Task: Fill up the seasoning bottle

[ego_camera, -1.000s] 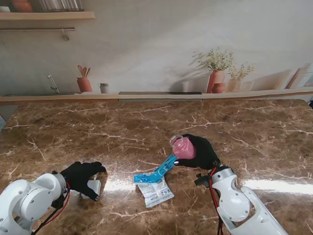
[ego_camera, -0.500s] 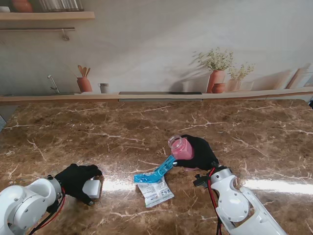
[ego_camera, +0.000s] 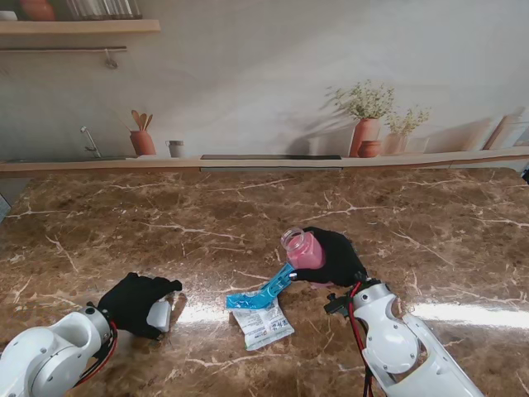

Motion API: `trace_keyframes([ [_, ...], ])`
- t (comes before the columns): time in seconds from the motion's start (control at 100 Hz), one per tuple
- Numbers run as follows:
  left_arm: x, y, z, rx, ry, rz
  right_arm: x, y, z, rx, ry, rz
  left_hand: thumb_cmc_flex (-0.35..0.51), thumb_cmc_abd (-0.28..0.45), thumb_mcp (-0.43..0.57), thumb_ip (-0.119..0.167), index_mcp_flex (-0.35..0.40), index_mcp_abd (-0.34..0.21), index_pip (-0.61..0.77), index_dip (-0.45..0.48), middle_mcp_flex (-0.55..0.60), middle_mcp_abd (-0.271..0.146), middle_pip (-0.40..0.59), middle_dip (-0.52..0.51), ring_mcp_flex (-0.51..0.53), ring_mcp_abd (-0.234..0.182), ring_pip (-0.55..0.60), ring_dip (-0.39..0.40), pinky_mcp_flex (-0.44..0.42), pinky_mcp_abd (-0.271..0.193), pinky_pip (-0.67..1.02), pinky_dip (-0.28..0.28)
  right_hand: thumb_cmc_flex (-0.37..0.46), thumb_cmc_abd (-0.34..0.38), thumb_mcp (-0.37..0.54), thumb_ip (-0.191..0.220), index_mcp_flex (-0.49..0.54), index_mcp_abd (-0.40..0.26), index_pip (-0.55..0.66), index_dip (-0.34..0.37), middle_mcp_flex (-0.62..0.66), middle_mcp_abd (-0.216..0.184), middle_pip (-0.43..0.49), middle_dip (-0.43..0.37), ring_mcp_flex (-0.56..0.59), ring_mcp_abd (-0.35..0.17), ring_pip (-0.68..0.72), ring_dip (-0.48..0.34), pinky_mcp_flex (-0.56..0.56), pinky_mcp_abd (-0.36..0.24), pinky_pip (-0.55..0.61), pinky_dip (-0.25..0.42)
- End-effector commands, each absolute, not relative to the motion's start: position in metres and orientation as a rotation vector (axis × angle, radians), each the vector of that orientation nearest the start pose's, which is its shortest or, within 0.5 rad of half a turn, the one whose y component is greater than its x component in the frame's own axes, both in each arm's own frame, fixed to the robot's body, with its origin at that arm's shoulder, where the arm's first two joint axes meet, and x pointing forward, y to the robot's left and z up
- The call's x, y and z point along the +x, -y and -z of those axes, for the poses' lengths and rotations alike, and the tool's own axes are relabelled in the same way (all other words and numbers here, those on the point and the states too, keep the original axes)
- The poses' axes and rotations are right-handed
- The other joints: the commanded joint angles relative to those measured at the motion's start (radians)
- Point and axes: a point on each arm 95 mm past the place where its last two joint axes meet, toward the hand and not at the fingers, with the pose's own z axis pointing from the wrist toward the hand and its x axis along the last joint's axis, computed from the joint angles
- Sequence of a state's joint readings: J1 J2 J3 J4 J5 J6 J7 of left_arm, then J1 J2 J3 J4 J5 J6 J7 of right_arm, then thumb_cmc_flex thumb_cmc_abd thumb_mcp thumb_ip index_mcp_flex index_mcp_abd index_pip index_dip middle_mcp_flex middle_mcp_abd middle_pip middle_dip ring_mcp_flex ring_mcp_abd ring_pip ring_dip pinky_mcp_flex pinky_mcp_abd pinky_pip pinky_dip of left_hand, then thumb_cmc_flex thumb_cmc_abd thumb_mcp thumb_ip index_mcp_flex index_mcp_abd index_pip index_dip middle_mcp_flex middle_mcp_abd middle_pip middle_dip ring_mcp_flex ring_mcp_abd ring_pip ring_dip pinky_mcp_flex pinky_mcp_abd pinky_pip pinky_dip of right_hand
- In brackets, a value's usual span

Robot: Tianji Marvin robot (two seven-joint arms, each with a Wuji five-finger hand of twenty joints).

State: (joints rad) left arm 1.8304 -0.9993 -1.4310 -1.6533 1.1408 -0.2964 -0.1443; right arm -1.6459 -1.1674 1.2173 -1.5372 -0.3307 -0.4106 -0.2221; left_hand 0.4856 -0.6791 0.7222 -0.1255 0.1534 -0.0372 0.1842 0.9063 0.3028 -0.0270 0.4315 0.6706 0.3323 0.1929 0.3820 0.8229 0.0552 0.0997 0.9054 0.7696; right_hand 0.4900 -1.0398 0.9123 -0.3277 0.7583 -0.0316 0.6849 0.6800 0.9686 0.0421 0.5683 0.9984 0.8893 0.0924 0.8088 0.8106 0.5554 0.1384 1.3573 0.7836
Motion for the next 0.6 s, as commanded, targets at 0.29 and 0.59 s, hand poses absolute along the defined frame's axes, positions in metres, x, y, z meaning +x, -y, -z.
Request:
trace_keyframes([
  [0.29,0.3183,-0.0725,0.3968,-1.276,-1.933,1.231,0.3712,-0.0231,0.3382,-1.818,1.040,2.573,0.151,-0.064,0.230,-0.008,0.387,0.011,0.586,-0.310,0.407,0.042,0.068,-0.091,0.395,-0.059,0.127,-0.026,0.207,0.030,0.163,-0.018,0.255,0.363,0.263,0.055,0.190,-0.300,0.211,0.129,0.088,-0.162,0.085,0.020,0.125,-0.103,0.182,0.035,0.001,-0.012,0.037,-0.004],
  [0.59,0.3236,-0.0634,0.4020,-1.344,-1.871,1.317,0.3729,-0.0216,0.3413,-1.837,1.056,2.565,0.365,-0.083,0.243,-0.072,0.458,-0.096,0.772,-0.307,0.570,0.016,0.038,0.128,0.533,-0.059,0.179,0.139,0.333,0.026,0.245,-0.016,0.255,0.366,0.260,0.055,0.189,-0.300,0.210,0.129,0.087,-0.162,0.084,0.020,0.124,-0.103,0.182,0.036,0.001,-0.013,0.036,-0.004],
])
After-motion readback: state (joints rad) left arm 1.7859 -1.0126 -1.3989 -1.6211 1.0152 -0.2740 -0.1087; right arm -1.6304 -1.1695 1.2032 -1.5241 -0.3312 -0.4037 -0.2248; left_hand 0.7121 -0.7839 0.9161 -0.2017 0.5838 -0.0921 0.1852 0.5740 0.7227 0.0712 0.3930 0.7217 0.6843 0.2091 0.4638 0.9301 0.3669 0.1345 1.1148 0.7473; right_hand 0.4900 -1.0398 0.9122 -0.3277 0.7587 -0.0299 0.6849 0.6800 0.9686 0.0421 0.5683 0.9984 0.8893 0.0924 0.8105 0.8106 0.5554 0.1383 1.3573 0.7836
